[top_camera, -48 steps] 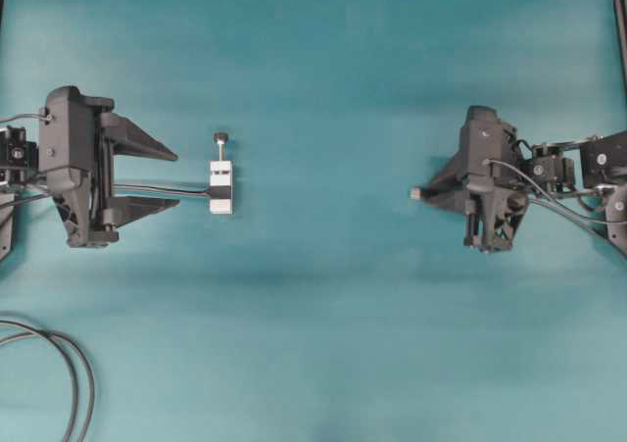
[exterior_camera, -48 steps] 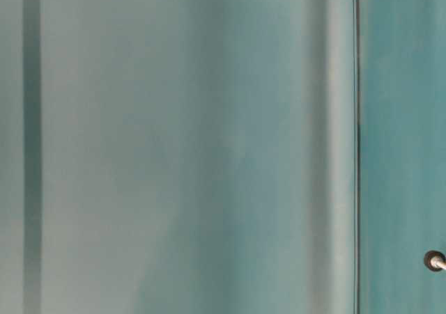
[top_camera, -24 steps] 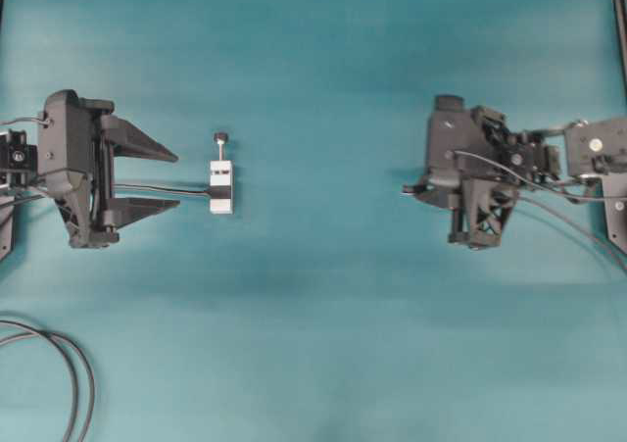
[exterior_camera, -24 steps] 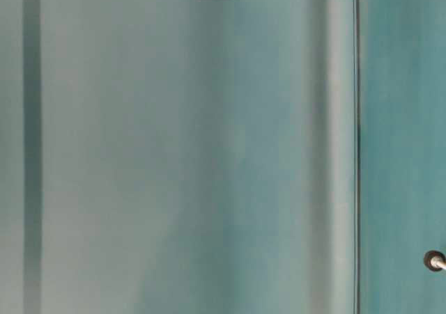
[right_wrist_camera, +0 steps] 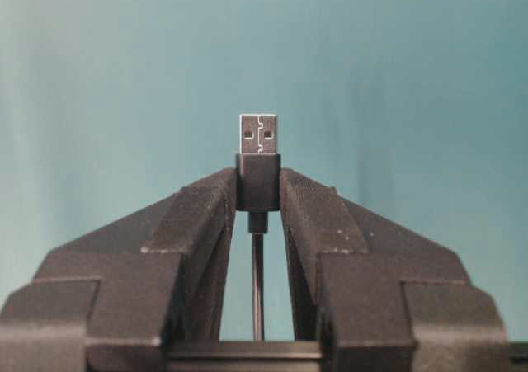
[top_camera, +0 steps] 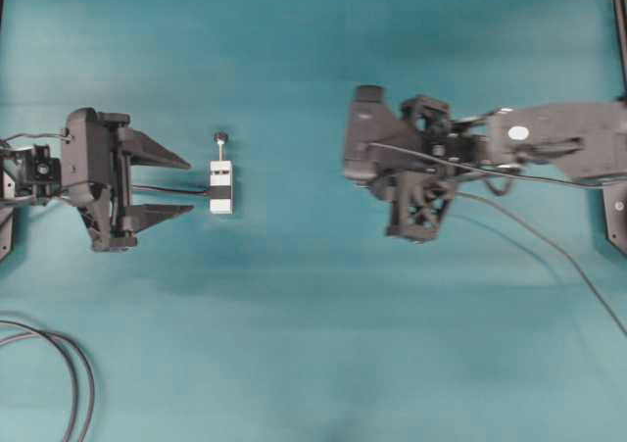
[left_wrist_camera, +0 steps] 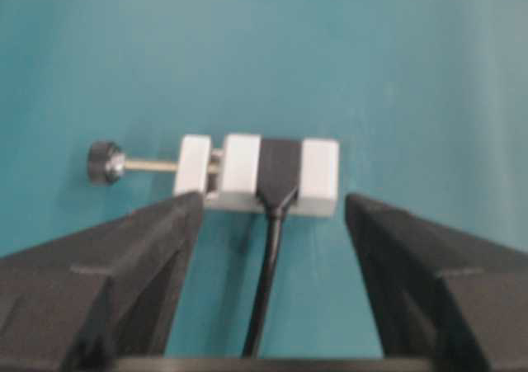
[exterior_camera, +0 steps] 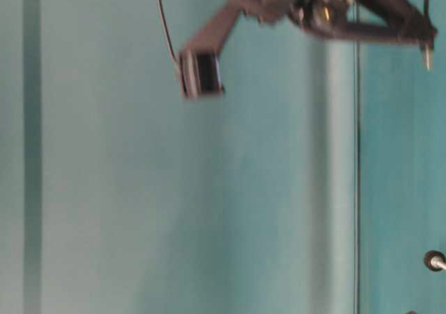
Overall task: Insert the USB cable into the female connector supported by the left arm.
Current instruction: 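Lift the USB plug with the right gripper and carry it toward the clamp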
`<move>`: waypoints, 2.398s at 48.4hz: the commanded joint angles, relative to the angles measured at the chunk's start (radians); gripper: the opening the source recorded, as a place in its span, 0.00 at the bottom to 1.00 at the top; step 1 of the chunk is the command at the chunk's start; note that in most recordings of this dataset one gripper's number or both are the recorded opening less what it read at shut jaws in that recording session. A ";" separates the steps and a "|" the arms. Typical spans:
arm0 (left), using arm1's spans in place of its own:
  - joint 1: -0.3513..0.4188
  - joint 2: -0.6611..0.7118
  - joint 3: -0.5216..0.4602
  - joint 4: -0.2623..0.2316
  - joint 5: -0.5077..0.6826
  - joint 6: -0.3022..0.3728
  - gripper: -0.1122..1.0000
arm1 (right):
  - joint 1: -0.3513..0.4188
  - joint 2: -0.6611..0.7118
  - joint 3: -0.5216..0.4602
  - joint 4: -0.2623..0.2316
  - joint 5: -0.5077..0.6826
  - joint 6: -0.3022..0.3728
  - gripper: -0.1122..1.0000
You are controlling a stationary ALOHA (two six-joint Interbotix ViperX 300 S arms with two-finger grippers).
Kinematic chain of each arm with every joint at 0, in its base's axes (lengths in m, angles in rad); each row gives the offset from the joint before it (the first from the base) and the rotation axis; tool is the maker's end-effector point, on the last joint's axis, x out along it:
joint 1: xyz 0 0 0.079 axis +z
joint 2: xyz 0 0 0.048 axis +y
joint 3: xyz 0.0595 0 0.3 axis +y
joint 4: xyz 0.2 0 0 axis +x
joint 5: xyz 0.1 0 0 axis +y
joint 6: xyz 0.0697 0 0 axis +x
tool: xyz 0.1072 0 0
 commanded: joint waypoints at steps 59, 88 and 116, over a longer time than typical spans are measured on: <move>0.031 0.290 -0.014 -0.002 -0.291 0.014 0.78 | 0.028 0.333 -0.508 -0.100 0.175 -0.012 0.29; 0.032 0.336 -0.035 -0.003 -0.325 0.028 0.78 | 0.026 0.403 -0.535 -0.103 0.114 -0.018 0.29; 0.032 0.336 -0.037 -0.002 -0.322 0.028 0.78 | 0.023 0.443 -0.581 -0.143 0.071 -0.023 0.29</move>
